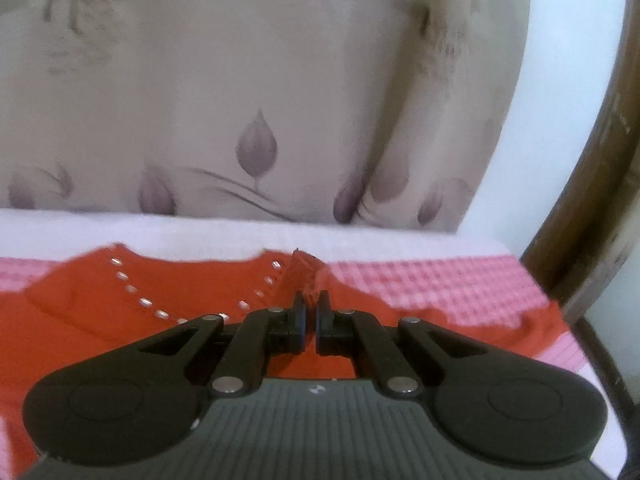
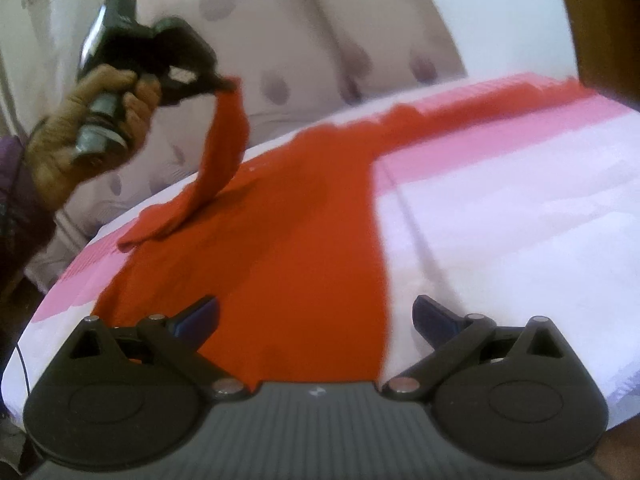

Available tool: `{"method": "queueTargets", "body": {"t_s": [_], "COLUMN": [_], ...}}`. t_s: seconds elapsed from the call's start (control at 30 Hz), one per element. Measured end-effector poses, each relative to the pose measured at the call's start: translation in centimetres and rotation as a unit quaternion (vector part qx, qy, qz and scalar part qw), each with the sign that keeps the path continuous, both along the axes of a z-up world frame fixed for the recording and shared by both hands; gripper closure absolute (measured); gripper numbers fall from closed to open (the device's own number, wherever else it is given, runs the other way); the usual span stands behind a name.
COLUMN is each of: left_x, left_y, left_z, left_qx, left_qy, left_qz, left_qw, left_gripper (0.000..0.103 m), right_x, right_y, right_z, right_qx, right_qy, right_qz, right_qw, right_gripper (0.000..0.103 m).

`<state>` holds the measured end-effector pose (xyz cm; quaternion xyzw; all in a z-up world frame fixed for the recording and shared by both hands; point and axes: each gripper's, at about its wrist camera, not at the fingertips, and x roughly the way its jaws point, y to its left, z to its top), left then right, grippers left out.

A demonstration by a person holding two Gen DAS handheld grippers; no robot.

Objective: Fold small clothes

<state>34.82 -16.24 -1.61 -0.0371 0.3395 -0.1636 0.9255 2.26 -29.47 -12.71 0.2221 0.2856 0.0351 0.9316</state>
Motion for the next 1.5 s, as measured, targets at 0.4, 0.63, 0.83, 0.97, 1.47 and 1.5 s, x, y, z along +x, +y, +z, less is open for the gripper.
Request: {"method": "queueTargets", "body": {"t_s": [0.4,0.63,0.83,0.97,1.47,1.5], "left_x": [-2.4,-7.8,-11.4,-11.6,-11.3,-11.3], "left_y": [0.6,8.4,13.7,15.0,17.1,17.0], "left_z": [-2.3,-3.4,-8.7,-10.5,-11.0,-11.0], "left_qx": [-0.07,-0.038,0.0,-0.007,-0.037,-0.033], "left_qy": [-0.072,-0.099,-0.096,-0.087,-0.049,-0.048], "left_qz": [-0.012,0.05,0.129,0.162,0.232,0.232], "left_qw": [0.9949,0.9931,0.987,0.9829,0.9707,0.9708], "left_gripper": [0.002,0.001,0.004,0.005,0.0,0.0], "right_x": [-0.2,0.5,3.9,7.2,24.5,25.3], "right_y": [-3.3,-3.9,-2.9,-2.2,-0.3,-0.3], "right_z": [-1.0,-0.5,2.3,3.2,-0.4,-0.6], "right_qx": [0.022,0.022,-0.013,-0.05,-0.109,-0.107], "right_qy": [-0.006,-0.018,-0.088,-0.14,-0.041,-0.03], "right_qz": [-0.019,-0.018,0.068,0.1,0.119,0.125], "right_qw": [1.0,0.999,0.994,0.984,0.986,0.986], "right_gripper": [0.0,0.0,0.0,0.0,0.03,0.038]}}
